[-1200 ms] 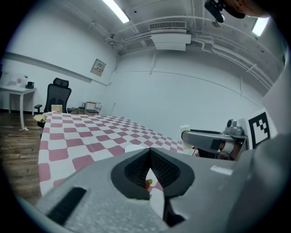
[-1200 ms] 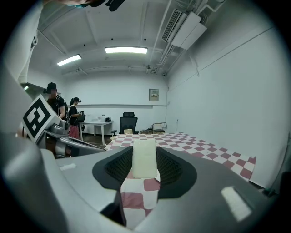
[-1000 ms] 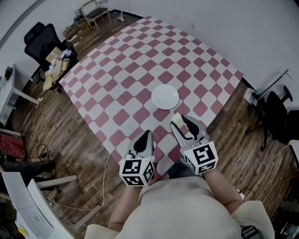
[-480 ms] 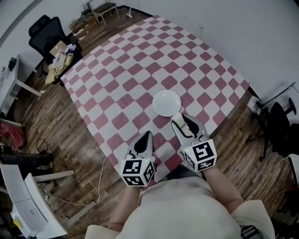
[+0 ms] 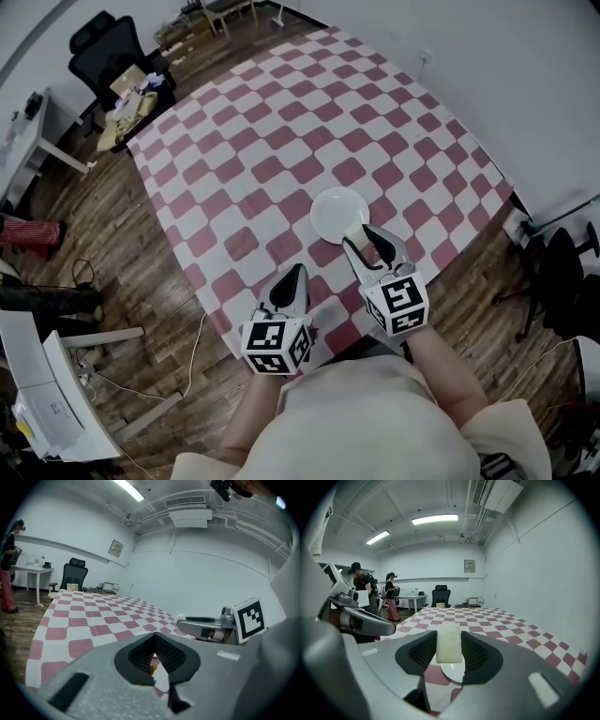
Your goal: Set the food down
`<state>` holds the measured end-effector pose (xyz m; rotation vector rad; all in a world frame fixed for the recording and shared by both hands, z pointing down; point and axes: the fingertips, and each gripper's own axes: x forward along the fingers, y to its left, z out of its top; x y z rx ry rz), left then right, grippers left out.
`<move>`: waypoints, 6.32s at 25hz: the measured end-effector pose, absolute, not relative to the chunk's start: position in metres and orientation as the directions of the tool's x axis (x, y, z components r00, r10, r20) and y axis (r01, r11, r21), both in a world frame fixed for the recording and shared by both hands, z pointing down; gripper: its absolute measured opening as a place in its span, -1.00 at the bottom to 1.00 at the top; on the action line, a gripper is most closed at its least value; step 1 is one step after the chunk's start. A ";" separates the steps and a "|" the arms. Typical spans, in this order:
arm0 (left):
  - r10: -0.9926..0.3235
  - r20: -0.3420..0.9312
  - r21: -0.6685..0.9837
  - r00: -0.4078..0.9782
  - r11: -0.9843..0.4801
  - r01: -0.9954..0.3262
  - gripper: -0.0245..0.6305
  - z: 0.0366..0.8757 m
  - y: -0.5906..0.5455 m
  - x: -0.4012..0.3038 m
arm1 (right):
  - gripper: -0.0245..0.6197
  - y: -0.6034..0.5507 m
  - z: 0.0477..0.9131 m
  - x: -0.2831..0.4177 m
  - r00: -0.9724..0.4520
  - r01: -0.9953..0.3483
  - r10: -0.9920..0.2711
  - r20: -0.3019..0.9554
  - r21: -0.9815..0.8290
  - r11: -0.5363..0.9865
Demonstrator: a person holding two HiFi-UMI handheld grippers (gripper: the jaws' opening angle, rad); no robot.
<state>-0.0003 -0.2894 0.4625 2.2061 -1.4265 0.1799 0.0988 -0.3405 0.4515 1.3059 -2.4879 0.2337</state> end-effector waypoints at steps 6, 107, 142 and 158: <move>-0.830 0.381 0.338 0.407 -0.285 -0.897 -0.90 0.469 -0.299 0.000 | -0.40 -0.363 0.468 0.098 -0.547 -0.805 -0.742 0.389 0.002 0.594; -0.847 0.421 0.315 0.324 -0.198 -0.928 -0.90 0.482 -0.272 -0.013 | -0.86 -0.375 0.549 0.103 -0.442 -0.817 -0.673 0.593 0.043 0.575; -0.759 0.414 0.329 0.503 -0.390 -0.860 -0.90 0.478 -0.171 -0.057 | -0.91 -0.215 0.476 0.054 -0.412 -0.899 -0.798 0.440 -0.051 0.436; -0.711 0.401 0.327 0.578 -0.478 -0.815 -0.90 0.473 -0.118 -0.066 | -0.91 -0.134 0.459 0.031 -0.393 -0.916 -0.838 0.379 -0.085 0.392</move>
